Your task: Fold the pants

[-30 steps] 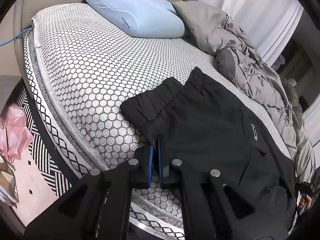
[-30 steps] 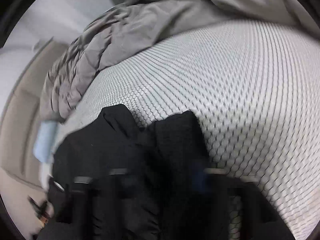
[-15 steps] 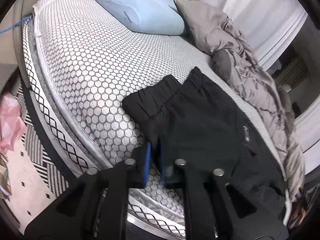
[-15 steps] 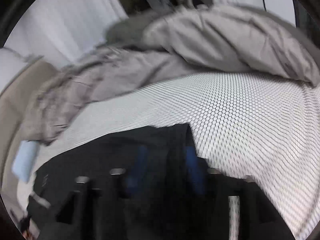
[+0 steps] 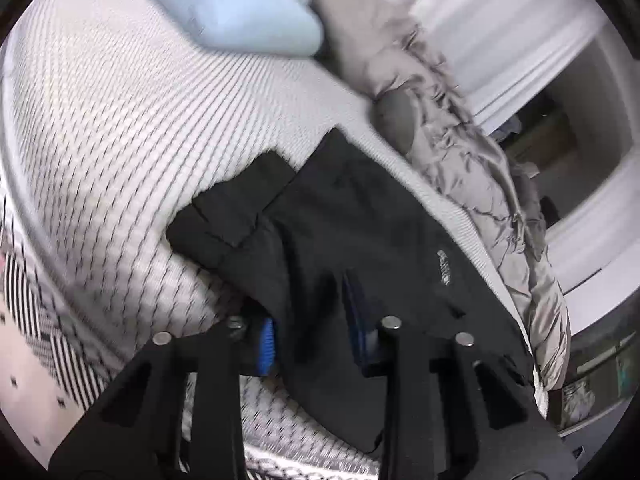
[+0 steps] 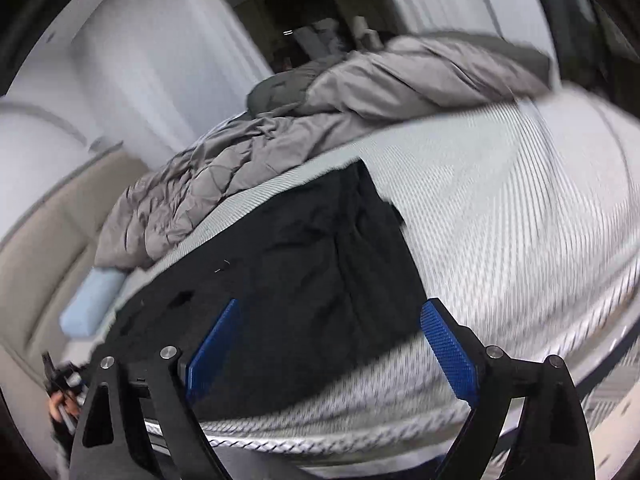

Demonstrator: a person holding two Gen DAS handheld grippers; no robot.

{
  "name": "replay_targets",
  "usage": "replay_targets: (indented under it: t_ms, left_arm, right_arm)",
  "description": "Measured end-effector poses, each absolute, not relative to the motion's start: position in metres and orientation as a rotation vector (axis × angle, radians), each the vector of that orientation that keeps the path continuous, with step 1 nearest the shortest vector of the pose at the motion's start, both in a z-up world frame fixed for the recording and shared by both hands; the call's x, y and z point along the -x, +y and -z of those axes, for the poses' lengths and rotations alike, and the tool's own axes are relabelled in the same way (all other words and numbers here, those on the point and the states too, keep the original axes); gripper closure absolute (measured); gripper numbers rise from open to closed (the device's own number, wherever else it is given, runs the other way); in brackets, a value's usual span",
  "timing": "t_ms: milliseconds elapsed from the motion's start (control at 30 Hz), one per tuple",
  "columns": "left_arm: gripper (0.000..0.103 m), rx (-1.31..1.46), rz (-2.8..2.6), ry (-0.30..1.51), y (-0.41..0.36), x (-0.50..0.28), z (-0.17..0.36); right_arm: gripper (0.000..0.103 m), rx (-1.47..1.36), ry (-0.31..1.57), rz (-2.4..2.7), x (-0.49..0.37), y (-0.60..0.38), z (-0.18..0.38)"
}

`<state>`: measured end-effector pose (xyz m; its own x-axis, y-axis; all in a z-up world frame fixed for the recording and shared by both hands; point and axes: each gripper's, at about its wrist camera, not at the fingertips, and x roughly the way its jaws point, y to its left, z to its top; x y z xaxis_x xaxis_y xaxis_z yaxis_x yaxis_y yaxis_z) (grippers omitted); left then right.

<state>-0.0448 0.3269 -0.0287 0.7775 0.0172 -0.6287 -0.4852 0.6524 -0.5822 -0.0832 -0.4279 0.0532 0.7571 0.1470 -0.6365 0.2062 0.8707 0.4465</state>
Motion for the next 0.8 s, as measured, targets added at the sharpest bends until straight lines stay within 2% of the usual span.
replay_targets:
  t_ms: [100,300,333,367,433,467,500,600,800]
  left_arm:
    - [0.08,0.825,-0.321,0.658,0.329,0.037,0.033]
    - [0.08,0.878,-0.352,0.69,0.328,0.028,0.059]
    - [0.082,0.87,-0.363,0.683,0.328,0.026,0.06]
    - [0.09,0.86,-0.386,0.676,0.327,0.025,0.059]
    - [0.098,0.829,-0.41,0.653,0.324,0.024,0.055]
    - [0.101,0.81,-0.417,0.637,0.321,0.025,0.052]
    - [0.103,0.787,-0.422,0.624,0.318,0.028,0.048]
    - [0.103,0.774,-0.435,0.598,0.312,0.048,0.037]
    - [0.103,0.782,-0.425,0.612,0.305,0.084,0.038]
  right_arm:
    - [0.01,-0.564,0.767,0.019,0.082,-0.418,-0.025]
    - [0.012,-0.683,0.727,-0.033,0.052,-0.416,0.003]
    - [0.012,-0.704,0.713,-0.043,0.046,-0.419,0.005]
    - [0.013,-0.723,0.697,-0.047,0.041,-0.421,0.006]
    - [0.022,-0.738,0.68,-0.041,0.033,-0.426,0.008]
    - [0.044,-0.746,0.694,-0.007,0.027,-0.429,0.01]
    - [0.075,-0.75,0.718,0.03,0.024,-0.431,0.013]
    - [0.088,-0.757,0.687,0.032,0.034,-0.433,0.009]
    - [0.09,-0.708,0.682,0.061,0.075,-0.436,-0.001]
